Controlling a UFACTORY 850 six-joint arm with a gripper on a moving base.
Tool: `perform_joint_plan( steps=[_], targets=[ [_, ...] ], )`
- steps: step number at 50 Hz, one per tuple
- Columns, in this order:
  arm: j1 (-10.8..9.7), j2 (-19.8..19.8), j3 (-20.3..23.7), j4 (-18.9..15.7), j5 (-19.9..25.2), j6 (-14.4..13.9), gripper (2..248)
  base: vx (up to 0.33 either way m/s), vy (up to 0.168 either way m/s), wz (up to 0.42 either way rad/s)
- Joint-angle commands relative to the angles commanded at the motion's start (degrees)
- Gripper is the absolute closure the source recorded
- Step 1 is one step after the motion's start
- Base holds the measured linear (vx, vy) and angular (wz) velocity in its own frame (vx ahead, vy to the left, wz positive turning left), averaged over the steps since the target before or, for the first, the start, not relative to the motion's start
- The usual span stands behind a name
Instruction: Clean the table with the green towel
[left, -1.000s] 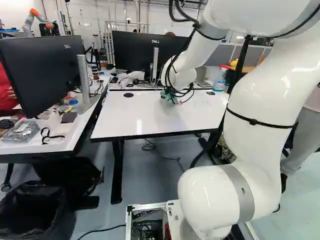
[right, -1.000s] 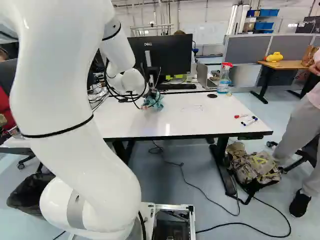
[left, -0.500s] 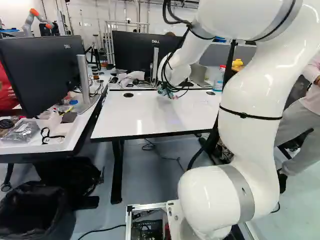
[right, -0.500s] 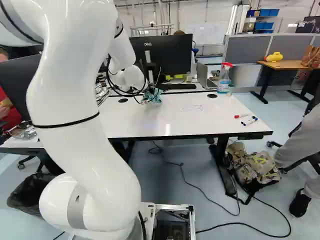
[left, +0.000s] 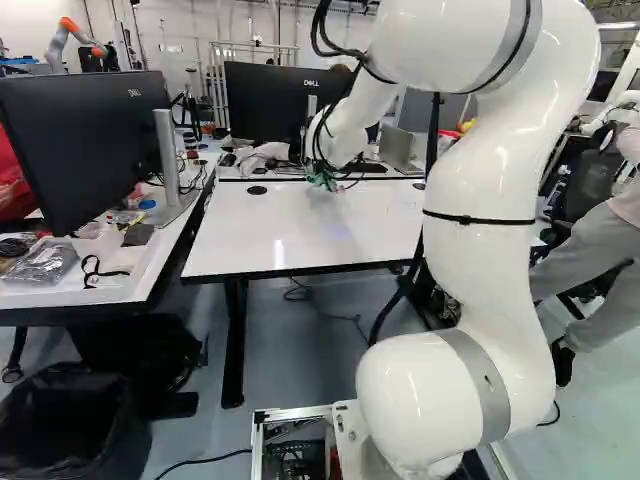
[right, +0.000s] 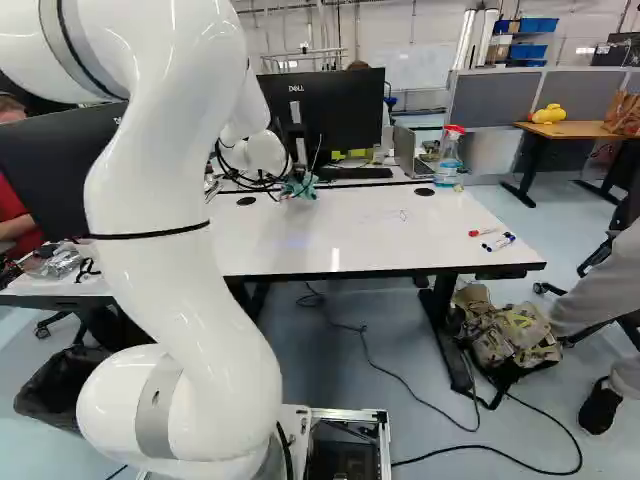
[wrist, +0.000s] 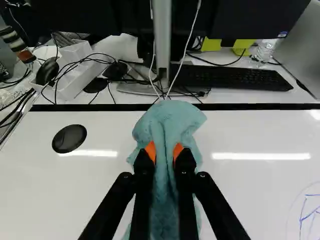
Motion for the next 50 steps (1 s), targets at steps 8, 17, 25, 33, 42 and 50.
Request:
perform_joint_plan(
  steps=[8,17,25,33,42,50],
  targets=[
    [0.75,-2.52,-2.5,0.0,0.0,0.0,195,0.0,0.0,0.0],
    [1.54,-5.72,-5.41,0.0,0.0,0.0,195,0.0,0.0,0.0],
    [2.03,-8.41,-7.82,0.0,0.0,0.0,195,0.0,0.0,0.0],
    [2.03,-9.38,-7.99,0.0,0.0,0.0,195,0.0,0.0,0.0],
    [2.03,-10.5,-8.21,0.0,0.0,0.0,195,0.0,0.0,0.0],
    [2.03,-11.52,-8.44,0.0,0.0,0.0,195,0.0,0.0,0.0]
  ],
)
